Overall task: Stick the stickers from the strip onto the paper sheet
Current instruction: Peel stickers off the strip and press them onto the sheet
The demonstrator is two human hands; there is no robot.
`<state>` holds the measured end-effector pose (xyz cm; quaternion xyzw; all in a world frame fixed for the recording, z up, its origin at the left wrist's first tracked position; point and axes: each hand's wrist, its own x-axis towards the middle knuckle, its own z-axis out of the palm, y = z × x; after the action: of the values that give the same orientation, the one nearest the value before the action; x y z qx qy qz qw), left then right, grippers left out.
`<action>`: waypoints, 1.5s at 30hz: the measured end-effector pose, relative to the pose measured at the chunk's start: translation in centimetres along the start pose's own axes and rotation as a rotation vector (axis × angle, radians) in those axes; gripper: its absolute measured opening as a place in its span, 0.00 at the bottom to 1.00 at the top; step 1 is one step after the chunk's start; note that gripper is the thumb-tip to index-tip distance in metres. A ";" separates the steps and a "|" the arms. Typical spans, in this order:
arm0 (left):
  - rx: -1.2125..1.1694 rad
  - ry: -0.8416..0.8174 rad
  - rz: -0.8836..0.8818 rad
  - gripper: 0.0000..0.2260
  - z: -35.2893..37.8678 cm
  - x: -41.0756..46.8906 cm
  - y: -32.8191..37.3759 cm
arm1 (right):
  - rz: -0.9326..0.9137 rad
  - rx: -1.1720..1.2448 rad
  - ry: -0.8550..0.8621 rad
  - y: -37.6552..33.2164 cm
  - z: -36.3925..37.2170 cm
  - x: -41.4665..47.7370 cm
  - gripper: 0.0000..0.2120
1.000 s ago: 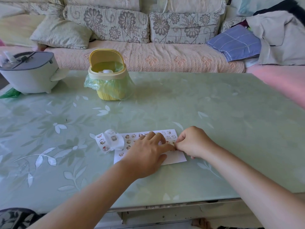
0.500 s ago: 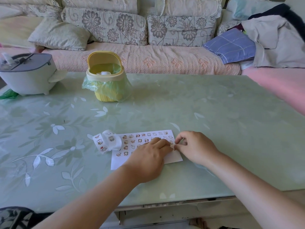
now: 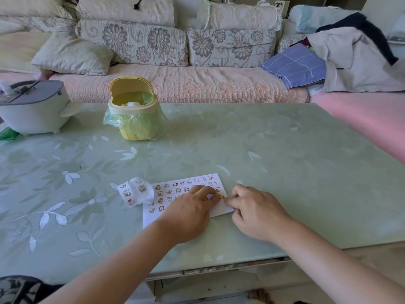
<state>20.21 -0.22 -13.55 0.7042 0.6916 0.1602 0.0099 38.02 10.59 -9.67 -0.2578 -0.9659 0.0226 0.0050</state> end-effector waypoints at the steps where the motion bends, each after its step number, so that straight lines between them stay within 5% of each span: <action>1: -0.003 0.006 0.017 0.23 0.0 0.0 0.0 | 0.013 0.010 0.021 0.1 0.0 0.0 0.18; 8: -0.131 0.071 0.028 0.20 0.0 -0.2 -0.3 | -0.017 0.005 0.041 -0.4 0.9 -0.1 0.28; 21: -0.172 0.207 0.051 0.11 -0.7 -0.5 -1.0 | 0.078 0.089 0.123 -1.5 -0.7 3.0 0.15; 35: -0.003 0.462 -0.441 0.03 -8.5 -6.0 -7.8 | 0.087 0.665 0.037 -10.0 -3.0 9.7 0.06; 38: 0.008 0.417 -0.607 0.02 -9.4 -7.6 -9.3 | 0.073 0.713 0.033 -11.9 -2.8 11.0 0.06; 45: -0.100 0.220 -0.900 0.18 -10.0 -9.3 -10.0 | 0.088 0.722 -0.035 -15.4 -1.7 12.5 0.05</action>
<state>8.22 -10.95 -8.40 0.3115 0.9168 0.2468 0.0387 19.53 3.58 -7.24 -0.2805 -0.8835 0.3670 0.0783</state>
